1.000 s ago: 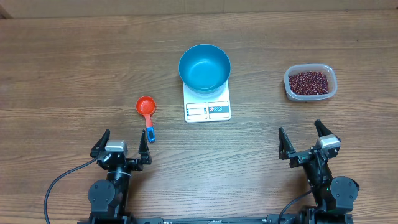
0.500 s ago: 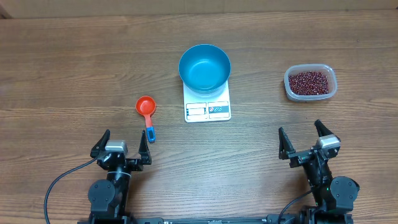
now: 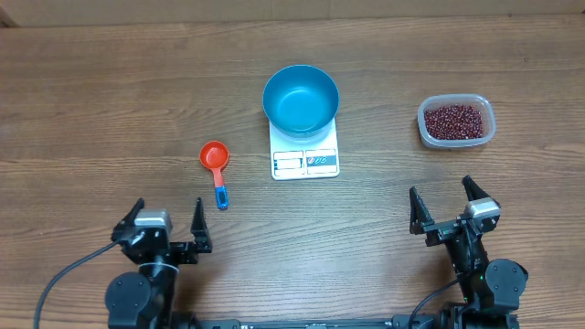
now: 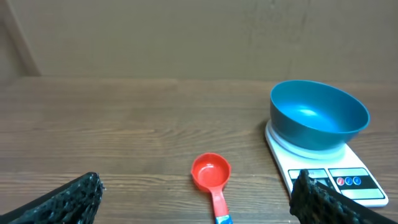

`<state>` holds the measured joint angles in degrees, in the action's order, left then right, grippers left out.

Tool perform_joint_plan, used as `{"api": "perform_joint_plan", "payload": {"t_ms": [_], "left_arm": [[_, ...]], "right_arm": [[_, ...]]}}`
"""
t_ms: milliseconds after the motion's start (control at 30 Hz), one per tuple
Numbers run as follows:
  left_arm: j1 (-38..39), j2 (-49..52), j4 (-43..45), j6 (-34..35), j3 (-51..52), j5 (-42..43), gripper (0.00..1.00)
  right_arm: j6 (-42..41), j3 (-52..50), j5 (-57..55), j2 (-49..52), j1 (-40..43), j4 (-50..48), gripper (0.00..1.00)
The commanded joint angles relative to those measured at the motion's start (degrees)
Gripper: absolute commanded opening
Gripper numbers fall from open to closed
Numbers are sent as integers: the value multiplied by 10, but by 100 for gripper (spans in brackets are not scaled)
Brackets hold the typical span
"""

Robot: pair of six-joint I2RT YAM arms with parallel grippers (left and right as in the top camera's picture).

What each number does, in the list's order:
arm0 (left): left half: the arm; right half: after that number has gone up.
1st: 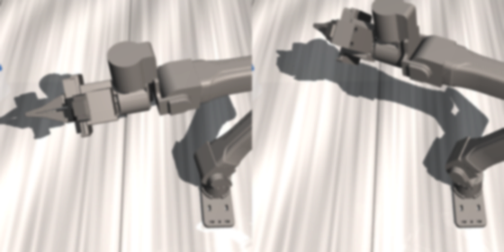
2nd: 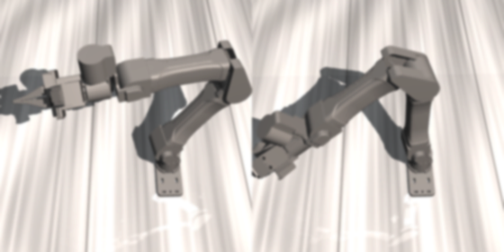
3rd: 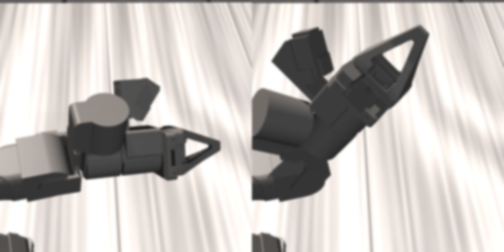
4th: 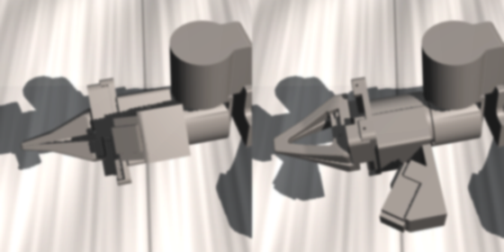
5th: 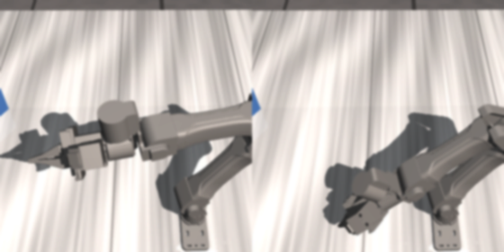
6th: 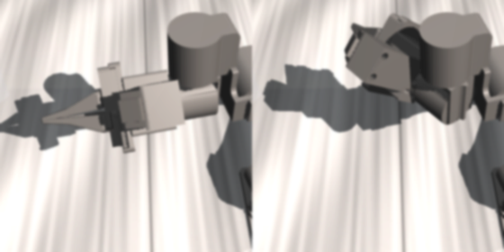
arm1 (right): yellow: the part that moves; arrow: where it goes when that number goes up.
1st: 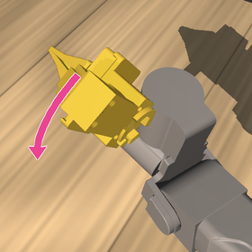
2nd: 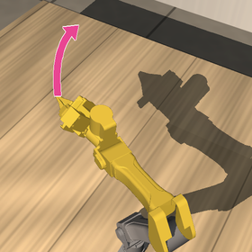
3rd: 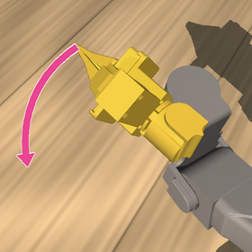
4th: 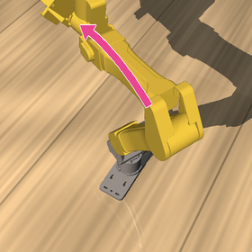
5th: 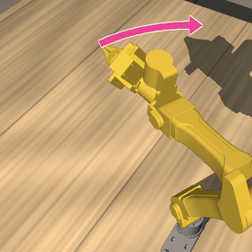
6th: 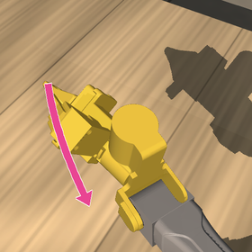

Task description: Scoop item into bowl and weigh 150g on scale

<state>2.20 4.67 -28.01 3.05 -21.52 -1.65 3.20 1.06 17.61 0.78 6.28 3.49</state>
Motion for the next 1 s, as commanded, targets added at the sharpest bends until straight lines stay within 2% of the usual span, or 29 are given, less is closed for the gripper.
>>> {"api": "perform_joint_plan", "payload": {"t_ms": [0, 233, 667, 800, 967], "left_arm": [[-3, 54, -14, 13, -59, -17, 100], [-3, 235, -77, 21, -213, -6, 100], [-3, 664, -317, 23, -602, 23, 100], [-3, 768, -362, 21, -671, 26, 100], [-4, 855, -359, 21, -683, 21, 100]], "right_arm": [[-2, -6, -1, -6, -3, -2, 100], [-2, -6, -1, -6, -3, -2, 100], [-2, -6, -1, -6, -3, -2, 100], [-2, -6, -1, -6, -3, -2, 100], [-2, -6, -1, -6, -3, -2, 100]]}}
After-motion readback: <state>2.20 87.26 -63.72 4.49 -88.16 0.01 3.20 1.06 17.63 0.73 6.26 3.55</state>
